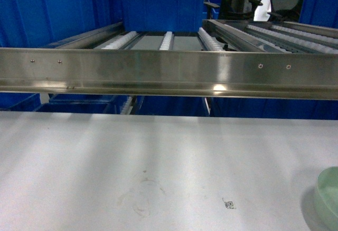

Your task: Place green bowl on second shelf with right arm

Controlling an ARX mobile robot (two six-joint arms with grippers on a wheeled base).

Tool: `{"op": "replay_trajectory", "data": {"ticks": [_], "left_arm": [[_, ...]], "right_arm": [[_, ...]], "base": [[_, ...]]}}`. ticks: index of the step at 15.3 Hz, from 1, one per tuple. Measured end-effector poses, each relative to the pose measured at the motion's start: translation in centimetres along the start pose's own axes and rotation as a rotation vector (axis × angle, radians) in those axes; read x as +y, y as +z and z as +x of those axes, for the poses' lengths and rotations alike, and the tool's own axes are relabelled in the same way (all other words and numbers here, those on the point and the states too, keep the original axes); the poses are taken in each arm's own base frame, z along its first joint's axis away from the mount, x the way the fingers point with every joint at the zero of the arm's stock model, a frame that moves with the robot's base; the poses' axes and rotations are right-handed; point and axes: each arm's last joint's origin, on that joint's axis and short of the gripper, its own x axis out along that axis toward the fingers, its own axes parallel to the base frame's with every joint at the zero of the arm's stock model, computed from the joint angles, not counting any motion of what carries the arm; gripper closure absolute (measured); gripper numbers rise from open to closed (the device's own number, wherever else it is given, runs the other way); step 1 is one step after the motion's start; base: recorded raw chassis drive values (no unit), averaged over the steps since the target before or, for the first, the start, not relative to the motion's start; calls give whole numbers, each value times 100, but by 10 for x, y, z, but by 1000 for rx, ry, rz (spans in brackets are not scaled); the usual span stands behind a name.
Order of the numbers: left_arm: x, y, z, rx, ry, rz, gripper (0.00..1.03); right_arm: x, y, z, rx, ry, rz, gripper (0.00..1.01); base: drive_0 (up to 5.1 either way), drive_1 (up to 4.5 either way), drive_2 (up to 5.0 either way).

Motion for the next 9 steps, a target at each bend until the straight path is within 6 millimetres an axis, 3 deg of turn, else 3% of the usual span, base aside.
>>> {"op": "replay_trajectory", "data": {"ticks": [9], "left_arm": [[0,0,0,0,0,0,5]], "right_arm": [[0,0,0,0,0,0,3]], "base": [[0,0,0]]}}
